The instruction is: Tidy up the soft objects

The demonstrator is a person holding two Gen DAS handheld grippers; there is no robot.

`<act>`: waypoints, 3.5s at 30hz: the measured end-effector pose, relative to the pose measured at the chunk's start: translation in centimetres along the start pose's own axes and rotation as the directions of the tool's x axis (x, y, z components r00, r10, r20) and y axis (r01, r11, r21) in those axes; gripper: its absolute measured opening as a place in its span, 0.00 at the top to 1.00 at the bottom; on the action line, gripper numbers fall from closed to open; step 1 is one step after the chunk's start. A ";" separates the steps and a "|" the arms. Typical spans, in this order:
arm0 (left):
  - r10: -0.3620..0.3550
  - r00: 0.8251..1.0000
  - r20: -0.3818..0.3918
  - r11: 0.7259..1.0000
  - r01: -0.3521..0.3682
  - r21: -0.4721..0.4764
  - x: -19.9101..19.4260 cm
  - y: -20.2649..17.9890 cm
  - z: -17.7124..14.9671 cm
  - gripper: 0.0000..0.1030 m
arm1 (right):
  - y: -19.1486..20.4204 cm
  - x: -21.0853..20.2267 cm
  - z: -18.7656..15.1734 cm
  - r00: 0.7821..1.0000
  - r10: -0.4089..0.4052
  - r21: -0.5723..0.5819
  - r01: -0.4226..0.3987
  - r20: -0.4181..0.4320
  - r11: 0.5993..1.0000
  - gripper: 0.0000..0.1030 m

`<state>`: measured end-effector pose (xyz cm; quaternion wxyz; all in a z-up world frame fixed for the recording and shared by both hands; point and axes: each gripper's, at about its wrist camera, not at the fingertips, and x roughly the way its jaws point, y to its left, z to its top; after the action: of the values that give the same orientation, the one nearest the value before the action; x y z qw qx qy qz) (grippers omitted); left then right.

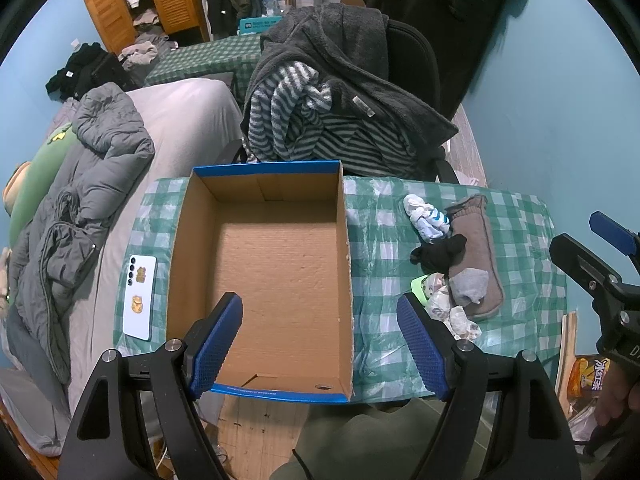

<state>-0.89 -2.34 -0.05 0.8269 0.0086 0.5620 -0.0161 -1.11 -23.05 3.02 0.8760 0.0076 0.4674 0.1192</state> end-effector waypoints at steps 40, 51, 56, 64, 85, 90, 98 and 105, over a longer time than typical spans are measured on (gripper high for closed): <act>0.007 0.999 -0.044 0.998 -0.005 0.064 2.9 -3.7 0.8 0.22 | -5.8 1.3 -0.7 0.998 -0.006 0.068 0.010 -0.064 0.998 0.02; -0.005 0.992 -0.127 0.991 0.021 0.130 7.0 -7.4 0.2 0.22 | -8.7 4.3 -2.8 0.991 -0.015 0.063 0.023 -0.133 0.998 0.02; 0.008 0.989 -0.149 0.987 0.016 0.159 8.9 -8.7 -0.1 0.22 | -9.1 6.1 -4.0 0.987 0.009 0.041 -0.003 -0.160 0.999 0.02; -0.012 0.982 -0.187 0.984 0.045 0.170 11.0 -10.8 -1.0 0.22 | -9.8 9.9 -5.4 0.974 0.049 0.011 -0.048 -0.220 0.999 0.03; -0.010 0.966 -0.258 0.978 0.063 0.197 17.0 -12.8 -3.0 0.22 | -10.1 16.9 -8.1 0.936 0.046 -0.042 -0.065 -0.349 0.997 0.07; -0.003 0.960 -0.279 0.976 0.064 0.210 17.8 -12.8 -3.5 0.22 | -9.4 17.9 -8.6 0.930 0.033 -0.072 -0.064 -0.366 0.995 0.10; -0.029 0.950 -0.312 0.977 0.092 0.190 18.2 -12.5 -3.8 0.22 | -8.8 19.3 -9.1 0.915 0.065 -0.046 -0.090 -0.398 0.995 0.42; -0.073 0.941 -0.329 0.976 0.135 0.171 18.9 -13.3 -3.7 0.22 | -10.1 17.5 -8.9 0.926 0.110 0.036 -0.104 -0.361 0.994 0.66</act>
<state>2.14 -15.80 -18.88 0.7178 0.0605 0.6845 -0.1123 3.02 -29.98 -17.52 0.7668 0.0182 0.6207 0.1624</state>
